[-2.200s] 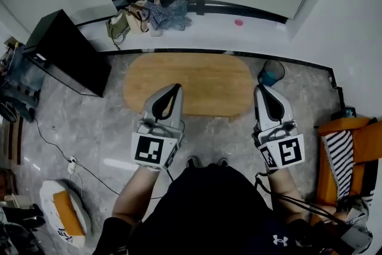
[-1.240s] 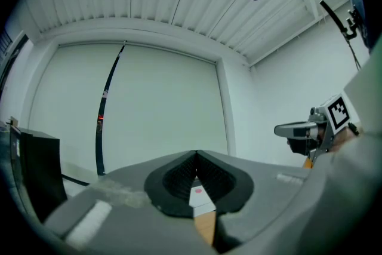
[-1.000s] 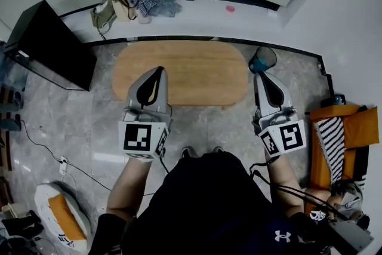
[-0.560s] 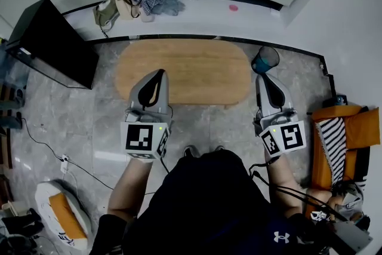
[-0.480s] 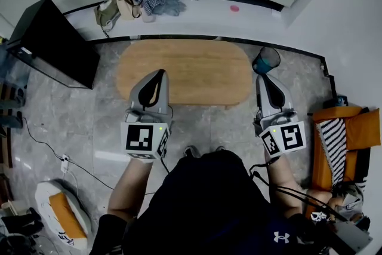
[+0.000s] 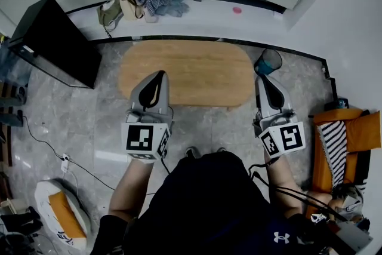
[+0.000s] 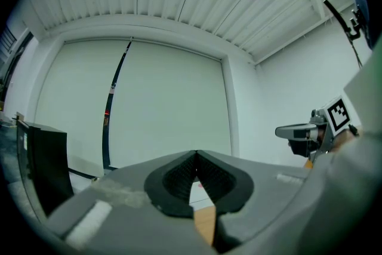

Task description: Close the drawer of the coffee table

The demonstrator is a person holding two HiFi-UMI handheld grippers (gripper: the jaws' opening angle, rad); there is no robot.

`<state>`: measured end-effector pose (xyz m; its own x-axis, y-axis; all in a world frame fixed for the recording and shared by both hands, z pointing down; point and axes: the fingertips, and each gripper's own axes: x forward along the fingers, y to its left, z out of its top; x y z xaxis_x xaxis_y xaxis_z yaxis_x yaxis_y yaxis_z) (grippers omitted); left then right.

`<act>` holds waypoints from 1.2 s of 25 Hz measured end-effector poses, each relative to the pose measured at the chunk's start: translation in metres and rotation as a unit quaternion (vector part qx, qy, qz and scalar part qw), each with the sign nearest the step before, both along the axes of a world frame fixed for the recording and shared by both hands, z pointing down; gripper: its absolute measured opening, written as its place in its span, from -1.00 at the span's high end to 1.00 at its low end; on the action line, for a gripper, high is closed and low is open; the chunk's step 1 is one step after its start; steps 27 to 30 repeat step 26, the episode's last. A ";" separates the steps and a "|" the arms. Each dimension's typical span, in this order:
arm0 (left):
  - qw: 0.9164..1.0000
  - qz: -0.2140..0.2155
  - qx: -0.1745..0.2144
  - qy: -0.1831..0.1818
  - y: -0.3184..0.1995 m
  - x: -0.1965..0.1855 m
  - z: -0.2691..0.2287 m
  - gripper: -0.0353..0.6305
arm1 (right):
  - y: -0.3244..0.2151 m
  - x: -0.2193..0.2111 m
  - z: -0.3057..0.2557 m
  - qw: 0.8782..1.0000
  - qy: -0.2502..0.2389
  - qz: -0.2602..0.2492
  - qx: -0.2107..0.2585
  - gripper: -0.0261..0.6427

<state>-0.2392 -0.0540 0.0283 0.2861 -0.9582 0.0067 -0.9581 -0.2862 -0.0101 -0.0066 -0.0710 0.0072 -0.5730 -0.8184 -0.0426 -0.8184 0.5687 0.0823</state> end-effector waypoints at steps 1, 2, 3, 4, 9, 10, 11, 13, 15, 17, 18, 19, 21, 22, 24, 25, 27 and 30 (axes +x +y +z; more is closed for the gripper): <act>1.000 0.001 0.000 -0.001 0.000 0.001 0.000 0.89 | 0.000 0.001 0.000 1.000 0.000 0.001 0.000 0.92; 1.000 0.001 0.000 -0.001 0.000 0.001 0.000 0.89 | 0.000 0.001 0.001 1.000 0.001 0.002 0.000 0.92; 1.000 0.002 0.000 -0.001 0.000 0.000 0.000 0.89 | 0.000 0.001 0.001 1.000 0.001 0.003 0.000 0.92; 1.000 0.001 -0.001 0.000 -0.001 -0.001 0.000 0.89 | 0.000 0.001 0.000 1.000 0.001 0.003 0.000 0.92; 1.000 -0.001 -0.004 0.002 0.000 -0.003 0.002 0.89 | 0.001 0.000 0.001 1.000 -0.001 0.004 -0.002 0.92; 1.000 0.000 -0.005 0.002 0.000 -0.002 0.002 0.89 | 0.002 0.001 0.002 1.000 -0.001 0.004 -0.003 0.92; 1.000 0.001 -0.005 0.001 0.001 -0.001 0.002 0.89 | 0.002 0.002 0.002 1.000 -0.001 0.004 -0.003 0.92; 1.000 0.003 -0.006 0.000 0.001 0.001 0.003 0.89 | 0.002 0.002 0.003 1.000 -0.002 0.004 -0.005 0.92; 1.000 0.003 -0.006 0.000 0.000 0.001 0.003 0.89 | 0.002 0.003 0.004 1.000 -0.003 0.004 -0.006 0.92; 1.000 0.003 -0.006 -0.001 0.001 0.001 0.003 0.89 | 0.002 0.003 0.005 1.000 -0.003 0.004 -0.007 0.92; 1.000 0.002 -0.006 -0.001 0.001 0.001 0.002 0.89 | 0.002 0.003 0.005 1.000 -0.004 0.003 -0.007 0.92; 1.000 0.002 -0.006 -0.001 0.002 0.001 0.002 0.89 | 0.002 0.003 0.005 1.000 -0.004 0.003 -0.007 0.92; 1.000 0.001 -0.007 -0.002 0.003 0.001 0.002 0.89 | 0.003 0.003 0.005 1.000 -0.005 0.002 -0.007 0.92; 1.000 0.002 -0.007 -0.002 0.003 0.002 0.002 0.89 | 0.003 0.003 0.005 1.000 -0.005 0.002 -0.007 0.92; 1.000 0.002 -0.007 -0.002 0.004 0.003 0.003 0.89 | 0.004 0.003 0.006 1.000 -0.004 0.001 -0.008 0.92; 1.000 0.002 -0.007 -0.003 0.005 0.003 0.003 0.89 | 0.004 0.003 0.006 1.000 -0.003 0.000 -0.009 0.92; 1.000 0.003 -0.007 -0.003 0.005 0.004 0.003 0.89 | 0.005 0.004 0.007 1.000 -0.003 0.000 -0.010 0.92; 1.000 0.003 -0.007 -0.003 0.005 0.004 0.003 0.89 | 0.005 0.004 0.007 1.000 -0.003 0.000 -0.010 0.92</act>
